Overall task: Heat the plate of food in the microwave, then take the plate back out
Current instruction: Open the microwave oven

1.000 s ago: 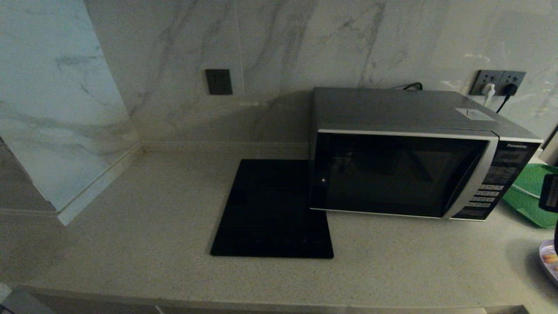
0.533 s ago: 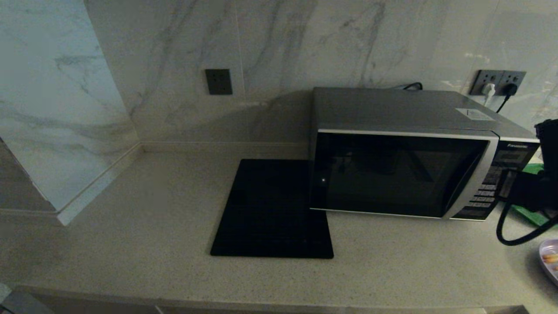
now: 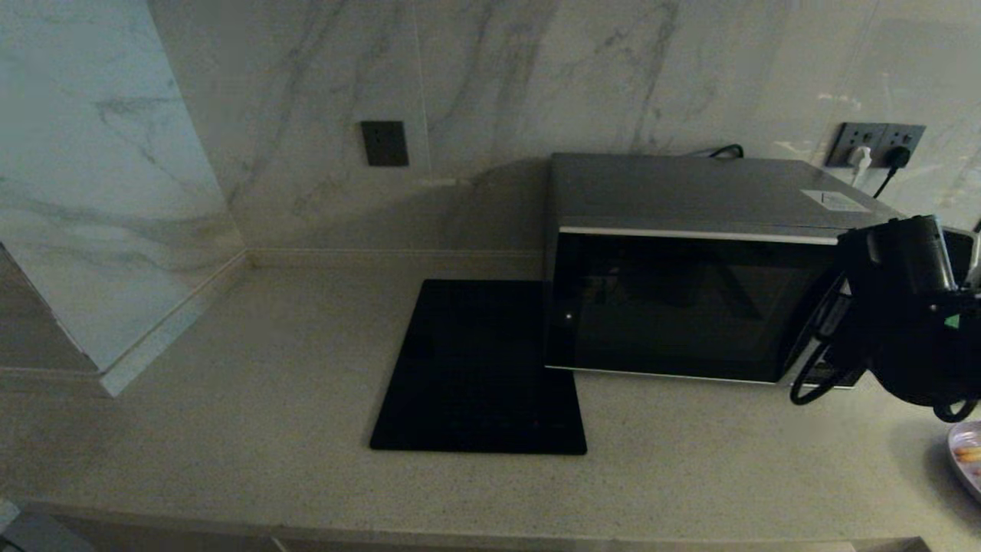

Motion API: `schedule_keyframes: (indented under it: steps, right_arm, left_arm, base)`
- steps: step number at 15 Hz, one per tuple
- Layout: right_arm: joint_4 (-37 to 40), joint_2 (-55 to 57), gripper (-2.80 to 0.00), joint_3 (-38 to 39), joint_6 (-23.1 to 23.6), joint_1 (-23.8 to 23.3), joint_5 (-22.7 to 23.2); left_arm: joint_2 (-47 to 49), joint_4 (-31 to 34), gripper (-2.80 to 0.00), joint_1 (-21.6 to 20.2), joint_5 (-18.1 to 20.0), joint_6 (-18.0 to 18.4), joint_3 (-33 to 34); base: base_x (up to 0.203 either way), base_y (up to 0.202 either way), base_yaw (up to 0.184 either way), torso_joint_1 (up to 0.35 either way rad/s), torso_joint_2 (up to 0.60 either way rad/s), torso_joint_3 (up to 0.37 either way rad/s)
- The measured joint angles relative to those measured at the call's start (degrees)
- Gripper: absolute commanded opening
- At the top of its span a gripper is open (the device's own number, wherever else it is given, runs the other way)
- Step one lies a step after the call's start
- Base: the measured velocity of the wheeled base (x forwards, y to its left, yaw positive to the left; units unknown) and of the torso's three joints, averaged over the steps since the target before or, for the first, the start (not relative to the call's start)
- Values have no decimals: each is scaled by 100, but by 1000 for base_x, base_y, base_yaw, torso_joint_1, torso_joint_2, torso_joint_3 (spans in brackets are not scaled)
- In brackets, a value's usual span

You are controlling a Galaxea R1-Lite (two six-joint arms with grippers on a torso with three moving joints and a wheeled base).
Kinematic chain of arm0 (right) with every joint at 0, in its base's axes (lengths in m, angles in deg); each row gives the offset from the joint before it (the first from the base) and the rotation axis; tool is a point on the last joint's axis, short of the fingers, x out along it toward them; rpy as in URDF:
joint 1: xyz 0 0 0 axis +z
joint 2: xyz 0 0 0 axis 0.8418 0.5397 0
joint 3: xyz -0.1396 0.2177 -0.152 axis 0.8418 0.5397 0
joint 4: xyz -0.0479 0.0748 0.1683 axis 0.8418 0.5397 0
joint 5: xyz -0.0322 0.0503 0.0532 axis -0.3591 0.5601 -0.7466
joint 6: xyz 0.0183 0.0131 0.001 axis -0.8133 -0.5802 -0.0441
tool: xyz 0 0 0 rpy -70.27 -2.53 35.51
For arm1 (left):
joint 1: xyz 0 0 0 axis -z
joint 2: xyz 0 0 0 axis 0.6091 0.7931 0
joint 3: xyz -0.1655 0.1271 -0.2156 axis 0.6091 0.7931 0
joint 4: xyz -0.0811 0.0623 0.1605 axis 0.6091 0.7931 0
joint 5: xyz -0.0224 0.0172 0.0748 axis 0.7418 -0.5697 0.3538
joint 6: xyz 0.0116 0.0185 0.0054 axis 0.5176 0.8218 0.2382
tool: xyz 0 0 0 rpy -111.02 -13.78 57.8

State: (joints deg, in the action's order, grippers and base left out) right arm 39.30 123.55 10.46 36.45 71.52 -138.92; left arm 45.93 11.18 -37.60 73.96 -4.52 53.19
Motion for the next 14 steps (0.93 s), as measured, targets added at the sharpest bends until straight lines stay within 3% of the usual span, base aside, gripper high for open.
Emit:
schedule_keyframes:
  steps: [8,14]
  right_arm:
    - [-702,720,0,-22,3,-2,-141]
    - [-756,1172,0,-265,0,-123,-151]
  left_arm:
    - [0,0,-280,0,0,0,0]
    - [0,1,-280,0,0,1,0]
  base:
    - [0,0,0,0,0,0]
    - [0,0,0,0,0,0]
